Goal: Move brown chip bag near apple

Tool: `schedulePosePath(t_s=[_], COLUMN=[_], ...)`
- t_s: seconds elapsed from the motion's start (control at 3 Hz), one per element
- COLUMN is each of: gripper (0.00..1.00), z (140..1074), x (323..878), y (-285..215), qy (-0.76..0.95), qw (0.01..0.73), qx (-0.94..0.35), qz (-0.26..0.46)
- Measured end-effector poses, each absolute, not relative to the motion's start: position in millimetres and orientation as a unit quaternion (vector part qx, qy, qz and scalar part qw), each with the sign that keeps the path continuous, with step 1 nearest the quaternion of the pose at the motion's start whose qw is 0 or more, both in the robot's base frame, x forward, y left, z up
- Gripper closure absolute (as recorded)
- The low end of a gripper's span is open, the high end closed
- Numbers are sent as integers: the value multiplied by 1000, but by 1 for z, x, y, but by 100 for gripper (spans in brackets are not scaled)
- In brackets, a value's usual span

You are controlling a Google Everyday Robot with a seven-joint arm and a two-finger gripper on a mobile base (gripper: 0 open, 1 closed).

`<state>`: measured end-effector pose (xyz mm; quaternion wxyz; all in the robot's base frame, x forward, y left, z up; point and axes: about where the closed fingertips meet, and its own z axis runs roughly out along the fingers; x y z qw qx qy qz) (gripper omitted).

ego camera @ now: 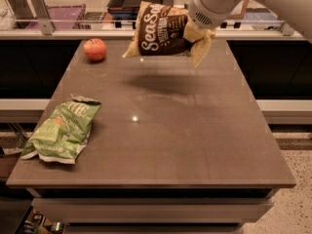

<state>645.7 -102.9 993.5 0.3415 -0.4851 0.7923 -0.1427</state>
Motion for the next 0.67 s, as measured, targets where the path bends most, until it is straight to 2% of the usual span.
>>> schedulePosePath(t_s=[0.67], gripper=[100], z=[964], x=[692], y=[-96], qy=[792], qw=[355], qx=[-484], qz=[-112])
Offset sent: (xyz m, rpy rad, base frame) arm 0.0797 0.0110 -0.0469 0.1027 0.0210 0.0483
